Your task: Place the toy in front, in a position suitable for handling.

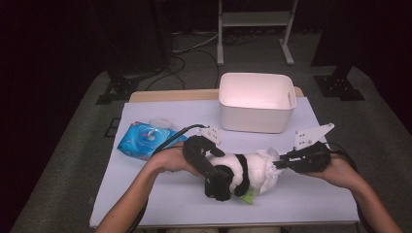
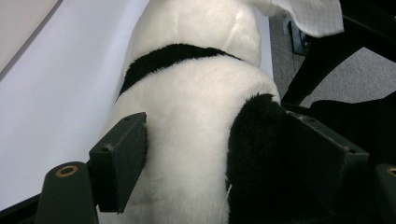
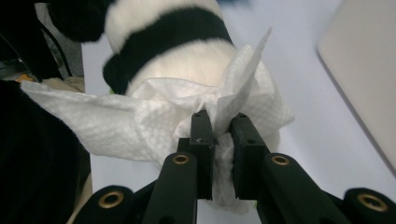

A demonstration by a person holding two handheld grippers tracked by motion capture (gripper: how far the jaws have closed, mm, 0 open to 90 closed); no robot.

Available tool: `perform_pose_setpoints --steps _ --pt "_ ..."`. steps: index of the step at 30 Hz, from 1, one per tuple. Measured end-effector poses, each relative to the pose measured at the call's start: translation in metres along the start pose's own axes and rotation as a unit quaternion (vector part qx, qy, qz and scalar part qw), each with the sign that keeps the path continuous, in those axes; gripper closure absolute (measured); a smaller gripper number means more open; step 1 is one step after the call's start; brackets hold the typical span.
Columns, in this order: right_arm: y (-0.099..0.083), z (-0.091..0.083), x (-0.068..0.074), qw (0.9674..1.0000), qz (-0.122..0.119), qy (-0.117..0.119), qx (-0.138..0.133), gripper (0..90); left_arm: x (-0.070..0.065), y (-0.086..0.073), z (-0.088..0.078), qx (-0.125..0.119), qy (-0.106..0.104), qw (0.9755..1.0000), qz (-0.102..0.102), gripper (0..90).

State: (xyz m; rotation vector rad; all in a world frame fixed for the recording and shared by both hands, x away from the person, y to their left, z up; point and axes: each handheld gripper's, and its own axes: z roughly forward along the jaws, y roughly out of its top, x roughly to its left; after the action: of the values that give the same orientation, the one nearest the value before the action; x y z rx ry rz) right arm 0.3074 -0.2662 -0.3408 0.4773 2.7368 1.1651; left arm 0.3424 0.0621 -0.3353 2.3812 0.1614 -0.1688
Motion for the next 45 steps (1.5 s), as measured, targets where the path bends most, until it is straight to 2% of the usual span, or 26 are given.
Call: perform_pose_setpoints --steps 4,8,10,12,19,22,24,27,29,31,34,36,39,41,45 --pt "-0.012 -0.004 -0.004 0.9998 0.020 -0.005 0.005 80.3 0.000 0.000 0.000 0.000 0.001 1.0000 0.002 22.1" --pt "-0.007 -0.004 -0.003 0.9998 0.018 -0.001 -0.005 80.4 0.000 0.001 0.001 0.001 0.002 1.0000 0.004 21.7" --pt "0.002 -0.003 0.000 0.9997 0.012 0.011 -0.016 80.4 0.000 0.001 0.002 0.001 0.002 1.0000 0.005 21.2" --pt "0.014 0.003 0.003 0.9997 -0.007 0.019 -0.016 80.3 0.000 0.002 0.003 0.001 0.003 1.0000 0.007 20.8" --pt "0.056 0.046 0.017 0.9968 -0.057 0.056 0.005 80.4 -0.003 0.003 0.005 0.001 0.004 0.9999 0.013 20.5" --pt "0.068 0.055 0.019 0.9958 -0.069 0.060 0.006 80.4 -0.003 0.001 0.005 -0.002 0.007 0.9999 0.008 20.1" --pt "0.073 0.055 0.017 0.9959 -0.062 0.065 -0.004 80.4 -0.002 -0.001 0.004 -0.009 0.005 0.9999 0.006 20.1" --pt "0.071 0.054 0.014 0.9964 -0.063 0.057 0.008 80.4 -0.002 -0.002 0.002 -0.014 0.006 0.9999 0.004 20.0" --pt "0.063 0.053 0.010 0.9969 -0.062 0.035 0.031 80.4 -0.002 -0.001 -0.001 -0.012 0.015 0.9998 0.006 18.9" --pt "0.054 0.050 0.004 0.9981 -0.035 0.048 0.018 80.5 -0.003 -0.002 -0.006 -0.017 0.014 0.9997 0.008 18.5" --pt "0.047 0.047 0.005 0.9980 -0.037 0.047 0.019 80.5 -0.005 -0.001 -0.012 -0.005 0.023 0.9997 0.011 16.6" --pt "0.045 0.045 0.007 0.9980 -0.038 0.045 0.022 80.4 -0.005 -0.003 -0.015 -0.002 0.032 0.9995 0.005 16.6" --pt "0.041 0.043 0.006 0.9984 -0.031 0.046 0.015 80.4 -0.003 -0.007 -0.013 0.004 0.030 0.9996 0.002 16.6" --pt "0.040 0.043 0.007 0.9984 -0.028 0.047 0.010 80.4 -0.002 -0.011 -0.006 0.006 0.020 0.9998 -0.004 16.7" --pt "0.044 0.043 0.011 0.9980 -0.030 0.056 0.001 80.3 0.001 -0.014 -0.001 -0.009 0.013 0.9998 -0.007 16.9"
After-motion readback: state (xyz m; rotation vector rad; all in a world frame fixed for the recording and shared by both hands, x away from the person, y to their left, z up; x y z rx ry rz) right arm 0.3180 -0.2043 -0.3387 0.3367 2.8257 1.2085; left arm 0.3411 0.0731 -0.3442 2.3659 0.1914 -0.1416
